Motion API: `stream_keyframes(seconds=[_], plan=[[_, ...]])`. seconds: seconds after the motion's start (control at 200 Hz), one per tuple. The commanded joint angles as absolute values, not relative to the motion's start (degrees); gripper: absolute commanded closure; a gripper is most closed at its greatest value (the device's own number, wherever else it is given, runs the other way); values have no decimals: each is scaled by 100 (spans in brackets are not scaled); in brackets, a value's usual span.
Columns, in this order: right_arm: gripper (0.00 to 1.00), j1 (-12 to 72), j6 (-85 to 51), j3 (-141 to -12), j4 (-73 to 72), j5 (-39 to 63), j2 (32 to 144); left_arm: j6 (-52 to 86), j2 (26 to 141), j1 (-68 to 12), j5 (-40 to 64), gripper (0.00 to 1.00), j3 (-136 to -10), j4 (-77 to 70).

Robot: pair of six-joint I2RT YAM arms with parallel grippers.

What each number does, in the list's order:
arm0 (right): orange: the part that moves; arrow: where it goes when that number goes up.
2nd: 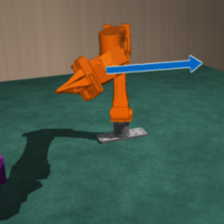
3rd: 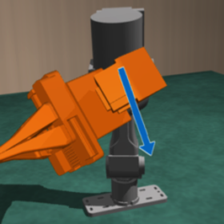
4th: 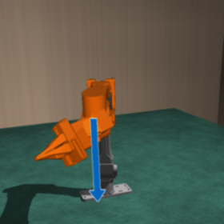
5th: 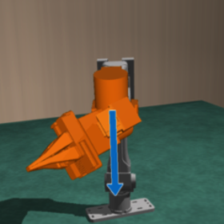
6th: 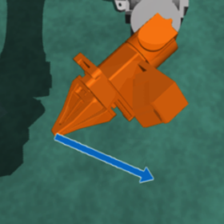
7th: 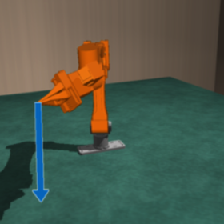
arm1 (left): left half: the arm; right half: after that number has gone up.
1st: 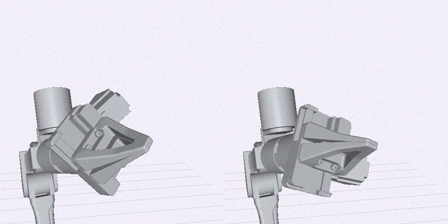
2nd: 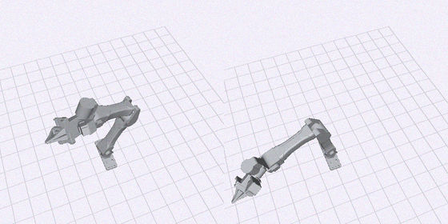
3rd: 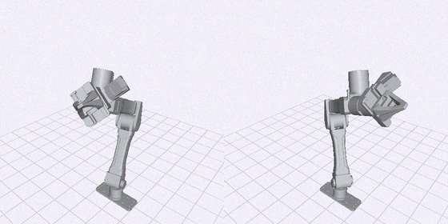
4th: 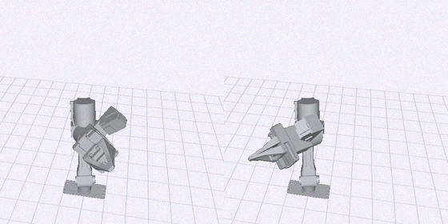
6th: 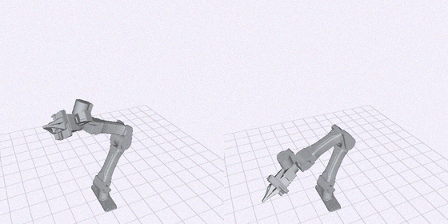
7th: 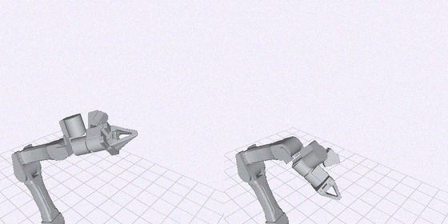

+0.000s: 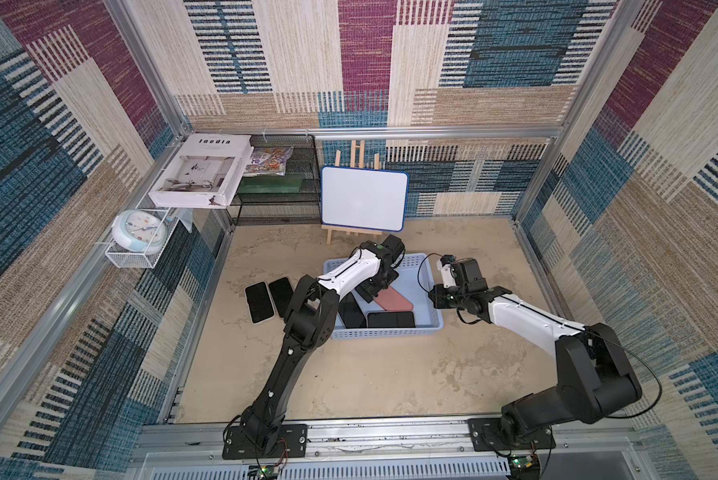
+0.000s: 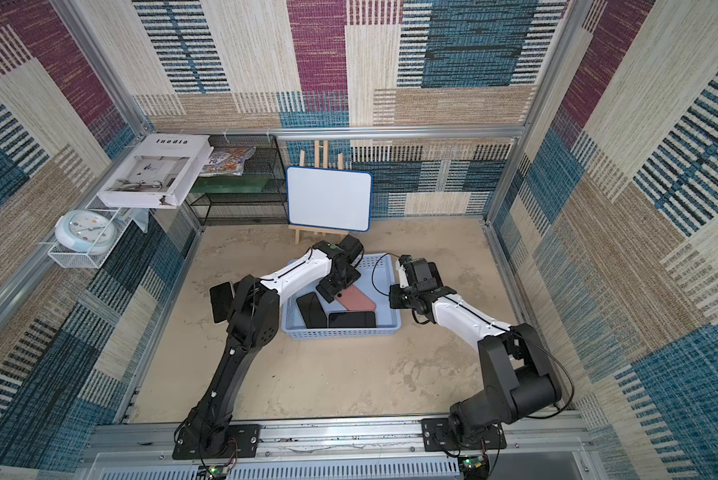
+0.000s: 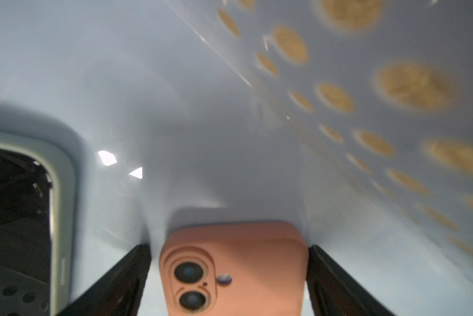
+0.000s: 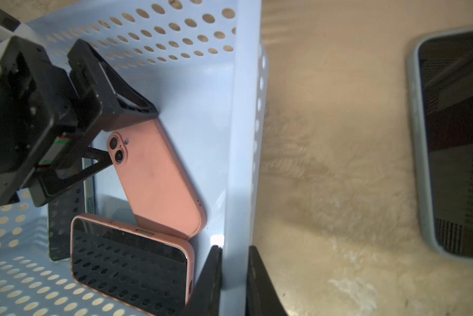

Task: Take the phone out of the storage box
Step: Adjust the storage box at the center of the board.

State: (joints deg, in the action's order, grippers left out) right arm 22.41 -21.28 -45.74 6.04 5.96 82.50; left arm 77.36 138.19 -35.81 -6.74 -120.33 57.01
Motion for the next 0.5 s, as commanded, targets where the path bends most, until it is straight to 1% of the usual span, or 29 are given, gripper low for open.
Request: stream_keyframes(seconds=[0.0,0.03,0.21,0.491], plan=[[85,2434,-2826,-4209,-189,440,7870,7310,13765,-3516,-791,5,-12001,6107],[84,2478,-2992,-4092,-275,325,7778,7272,13757,-3516,-790,5,-11997,6104],[84,2630,-3704,-3588,-676,-75,7301,7153,13786,-3537,-661,5,-12017,6099],[82,2725,-3712,-3672,-649,-228,7453,7329,13917,-3783,-428,2,-12186,6061]])
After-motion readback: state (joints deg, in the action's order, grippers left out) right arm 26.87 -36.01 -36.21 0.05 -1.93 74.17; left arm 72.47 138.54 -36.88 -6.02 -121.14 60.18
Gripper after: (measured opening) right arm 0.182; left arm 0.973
